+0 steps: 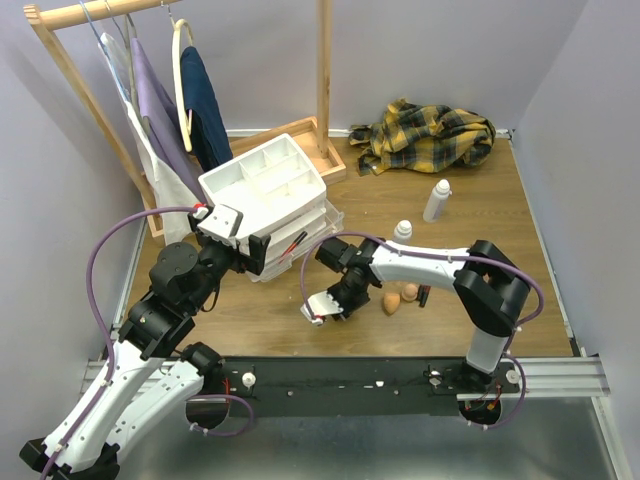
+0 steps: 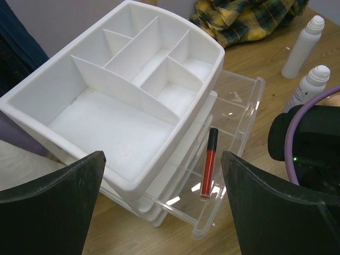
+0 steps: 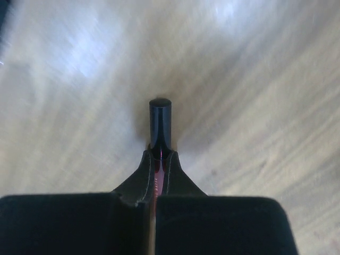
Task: Organize the makeup
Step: Pick up the lipstick at the center of the board, then place the lipstick in the drawer.
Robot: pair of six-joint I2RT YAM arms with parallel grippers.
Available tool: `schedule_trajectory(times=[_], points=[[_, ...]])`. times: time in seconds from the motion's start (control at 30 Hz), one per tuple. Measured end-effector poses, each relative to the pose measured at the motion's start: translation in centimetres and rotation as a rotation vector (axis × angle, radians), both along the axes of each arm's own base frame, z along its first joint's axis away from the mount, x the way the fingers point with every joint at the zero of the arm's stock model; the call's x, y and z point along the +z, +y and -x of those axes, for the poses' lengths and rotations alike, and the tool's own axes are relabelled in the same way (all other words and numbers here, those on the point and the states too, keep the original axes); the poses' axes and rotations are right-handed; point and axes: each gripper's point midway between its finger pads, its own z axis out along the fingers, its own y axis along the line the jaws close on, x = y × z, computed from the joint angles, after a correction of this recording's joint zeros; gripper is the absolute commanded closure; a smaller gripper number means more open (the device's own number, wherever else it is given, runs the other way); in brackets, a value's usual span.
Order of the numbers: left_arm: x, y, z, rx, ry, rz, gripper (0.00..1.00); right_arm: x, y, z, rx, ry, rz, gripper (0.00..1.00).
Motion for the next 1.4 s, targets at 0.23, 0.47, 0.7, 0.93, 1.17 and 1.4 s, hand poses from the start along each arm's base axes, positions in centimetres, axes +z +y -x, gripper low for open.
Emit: schedule_trajectory(times=[0.23,0.47,0.7,0.93,1.17,1.4], points=[[0.0,0.0,0.0,0.002,0.0,0.0,0.01,2.9,2.0,2.2,-0.013,0.11,-0.066,1.0],[0.0,0.1,0.0,0.004,0.0,0.0,0.01,8.5,3.2,2.2,-0.042,0.091,-0.157,1.0],[0.0,0.4,-0.2,0.021,-0.002,-0.001,0.01,13.5,4.7,1.3,-0.07,0.062,-0.22,0.99],[0.0,0.6,-0.2,0.032,-0.003,-0.002,0.01,18.7,6.0,-0.7,-0.132,-0.03,-0.292,1.0],[0.0,0.8,-0.2,0.04,-0.006,-0.001,0.01,23.9,7.1,-4.1,-0.22,-0.193,-0.376,0.99],[0.1,1.4,-0.3,0.071,-0.015,0.002,0.01,26.5,9.2,-8.1,-0.279,-0.337,-0.421,1.0]])
